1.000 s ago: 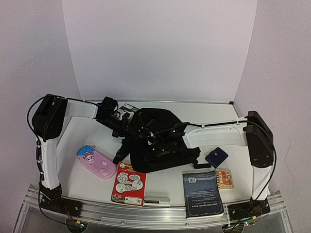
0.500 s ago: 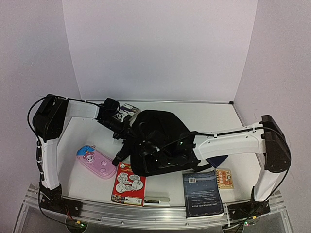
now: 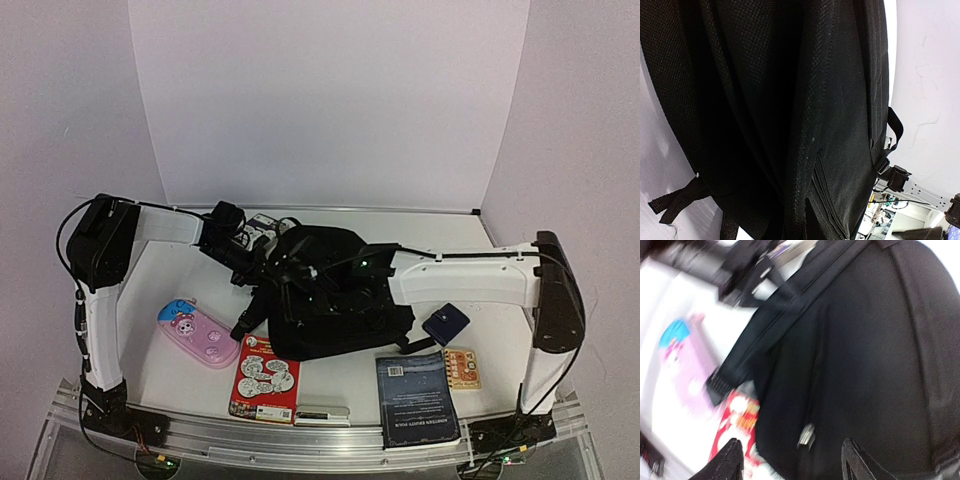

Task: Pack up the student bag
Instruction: Unzip the student bag at the center of the board.

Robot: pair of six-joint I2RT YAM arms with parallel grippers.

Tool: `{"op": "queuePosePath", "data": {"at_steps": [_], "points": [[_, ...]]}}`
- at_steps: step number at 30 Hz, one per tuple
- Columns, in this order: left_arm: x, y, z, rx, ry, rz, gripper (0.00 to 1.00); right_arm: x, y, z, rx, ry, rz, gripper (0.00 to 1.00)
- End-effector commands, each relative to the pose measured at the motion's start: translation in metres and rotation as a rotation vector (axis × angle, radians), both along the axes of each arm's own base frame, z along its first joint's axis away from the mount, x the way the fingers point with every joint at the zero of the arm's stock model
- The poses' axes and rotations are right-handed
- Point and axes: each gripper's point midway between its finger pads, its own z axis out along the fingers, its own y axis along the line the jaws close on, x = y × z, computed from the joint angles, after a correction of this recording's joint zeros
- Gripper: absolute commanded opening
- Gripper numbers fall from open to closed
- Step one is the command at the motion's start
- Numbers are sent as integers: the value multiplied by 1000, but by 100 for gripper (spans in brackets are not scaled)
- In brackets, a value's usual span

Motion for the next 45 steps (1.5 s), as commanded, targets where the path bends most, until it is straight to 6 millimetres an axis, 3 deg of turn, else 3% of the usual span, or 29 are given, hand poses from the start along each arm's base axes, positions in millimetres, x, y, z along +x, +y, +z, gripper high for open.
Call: {"op": "queuePosePath", "data": {"at_steps": [1, 7, 13, 18, 20, 22, 27, 31, 35, 38, 42, 45], "points": [[8, 2, 27, -19, -93, 2, 0, 42, -11, -19, -127, -57, -39, 64], [8, 2, 25, -15, -91, 3, 0, 64, -5, -46, -178, -33, -17, 64], [8, 2, 27, -18, -93, 3, 0, 64, -3, -73, -231, 2, 13, 64], [8, 2, 28, -17, -97, 2, 0, 67, -16, -96, -333, -3, -20, 63], [8, 3, 28, -11, -100, 4, 0, 73, -31, -100, -403, -31, -69, 58], [9, 4, 27, -2, -105, 7, 0, 81, -49, -98, -477, -71, -134, 49], [11, 7, 24, 24, -107, 18, 0, 97, -87, -83, -547, -119, -246, 39], [12, 11, 18, 58, -105, 33, 0, 103, -98, -56, -500, -150, -307, 22], [15, 18, 9, 111, -99, 56, 0, 104, -89, -33, -390, -152, -316, 10], [18, 25, -2, 173, -99, 72, 0, 102, -79, -16, -279, -146, -310, 7], [22, 33, -8, 229, -122, 89, 0, 100, -67, -1, -170, -140, -295, 6], [20, 26, -3, 176, -125, 73, 0, 97, -57, 4, -125, -118, -257, 11]]}}
